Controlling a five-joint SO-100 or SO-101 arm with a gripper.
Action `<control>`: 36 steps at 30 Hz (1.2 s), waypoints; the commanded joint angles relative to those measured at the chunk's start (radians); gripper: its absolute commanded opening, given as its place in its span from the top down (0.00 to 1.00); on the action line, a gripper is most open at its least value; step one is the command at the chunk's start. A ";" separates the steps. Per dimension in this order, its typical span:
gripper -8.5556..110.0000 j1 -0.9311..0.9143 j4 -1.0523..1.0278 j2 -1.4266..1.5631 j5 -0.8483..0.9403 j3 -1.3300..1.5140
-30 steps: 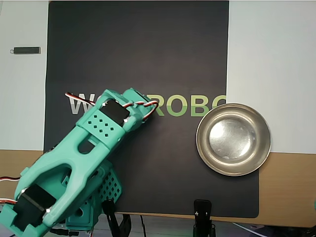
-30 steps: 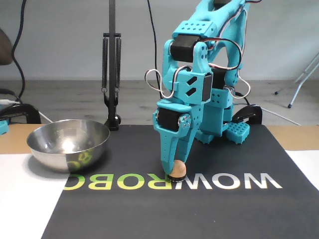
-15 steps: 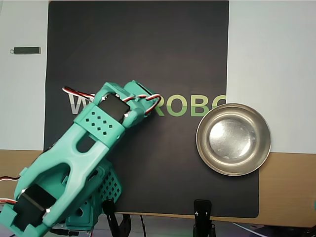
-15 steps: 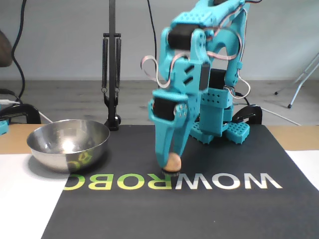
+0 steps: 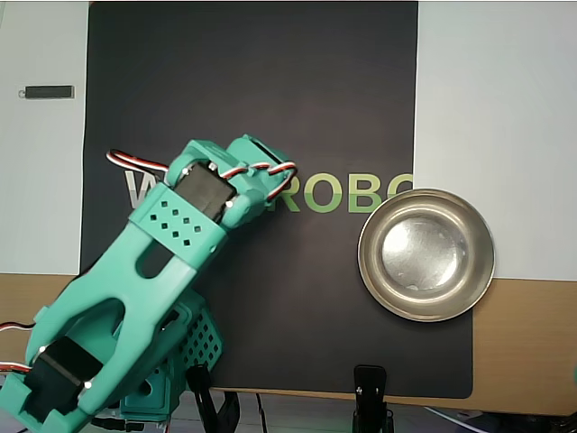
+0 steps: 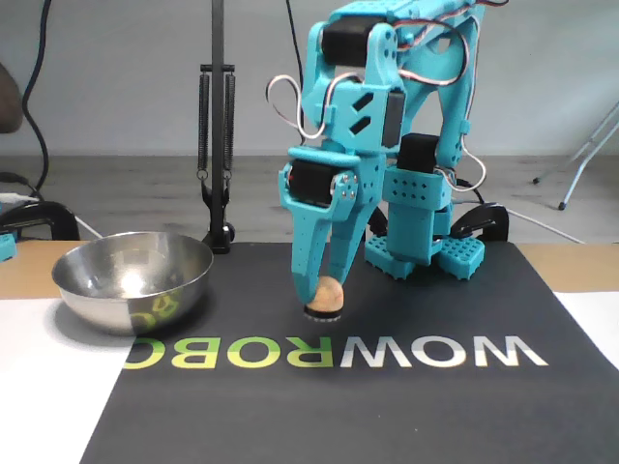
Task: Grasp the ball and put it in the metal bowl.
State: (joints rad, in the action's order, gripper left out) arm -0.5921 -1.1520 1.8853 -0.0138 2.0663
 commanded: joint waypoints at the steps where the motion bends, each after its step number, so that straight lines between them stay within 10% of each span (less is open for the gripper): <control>1: 0.64 -0.003 -0.041 0.005 0.002 -0.078; 36: 0.63 -0.149 -0.156 -0.005 0.003 -0.235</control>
State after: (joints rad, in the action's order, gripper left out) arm -0.7225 -1.3177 1.8791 -0.0077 1.8715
